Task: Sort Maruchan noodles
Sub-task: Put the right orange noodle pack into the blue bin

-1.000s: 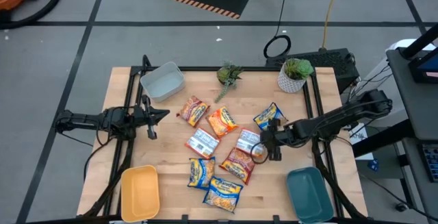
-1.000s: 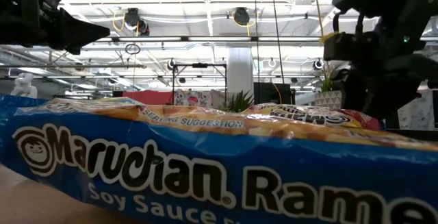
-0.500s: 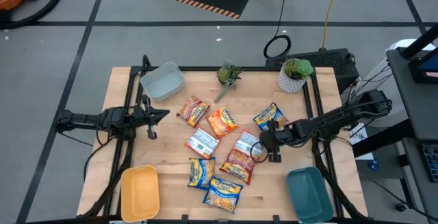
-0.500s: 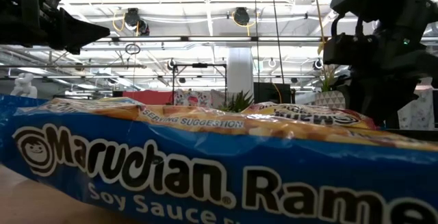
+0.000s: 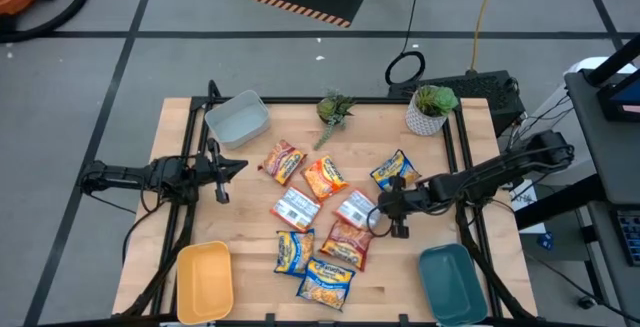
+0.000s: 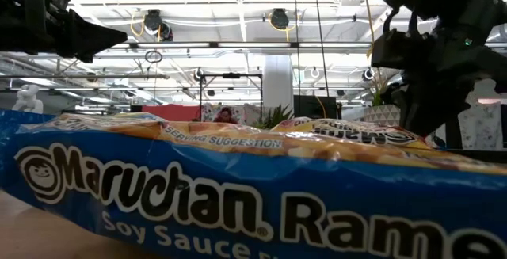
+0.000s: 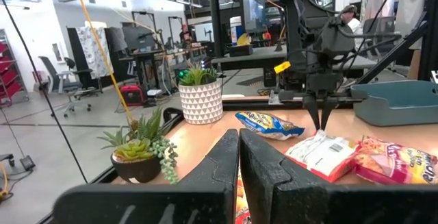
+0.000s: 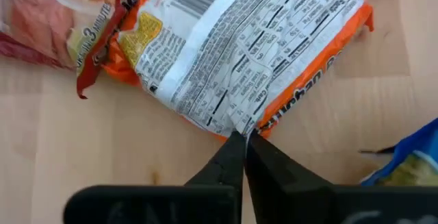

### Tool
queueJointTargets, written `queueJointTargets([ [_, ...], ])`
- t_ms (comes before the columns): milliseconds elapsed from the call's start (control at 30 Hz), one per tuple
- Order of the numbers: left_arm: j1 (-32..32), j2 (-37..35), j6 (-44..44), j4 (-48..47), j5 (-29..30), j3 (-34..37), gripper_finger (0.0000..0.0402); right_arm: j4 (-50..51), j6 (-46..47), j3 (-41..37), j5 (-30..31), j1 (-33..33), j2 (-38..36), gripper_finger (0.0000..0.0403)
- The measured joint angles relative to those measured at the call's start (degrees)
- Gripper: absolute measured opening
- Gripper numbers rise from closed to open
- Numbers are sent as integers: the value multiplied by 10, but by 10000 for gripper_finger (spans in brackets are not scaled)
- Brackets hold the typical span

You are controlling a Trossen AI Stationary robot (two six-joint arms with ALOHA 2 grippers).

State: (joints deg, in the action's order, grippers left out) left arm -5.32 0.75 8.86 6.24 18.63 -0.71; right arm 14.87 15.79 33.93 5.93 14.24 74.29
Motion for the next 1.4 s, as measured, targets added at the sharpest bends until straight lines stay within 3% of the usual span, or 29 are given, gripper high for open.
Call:
queueJointTargets([
  [367,0,0,1,0,4,0,21,-58,-33,0,103,1,-69,0],
  [567,0,0,-21,20,90,0,21,-144,-126,0,183,1,-107,0],
  [800,0,0,-97,41,90,0,21,-265,-242,0,183,1,-127,0],
  [1000,0,25,-195,46,27,0,28,-388,-319,0,180,1,-126,0],
  [1200,-17,78,-293,48,-19,0,86,-480,-385,1,160,1,-122,0],
  [1400,-70,149,-321,117,-24,0,148,-554,-431,4,104,0,-122,0],
])
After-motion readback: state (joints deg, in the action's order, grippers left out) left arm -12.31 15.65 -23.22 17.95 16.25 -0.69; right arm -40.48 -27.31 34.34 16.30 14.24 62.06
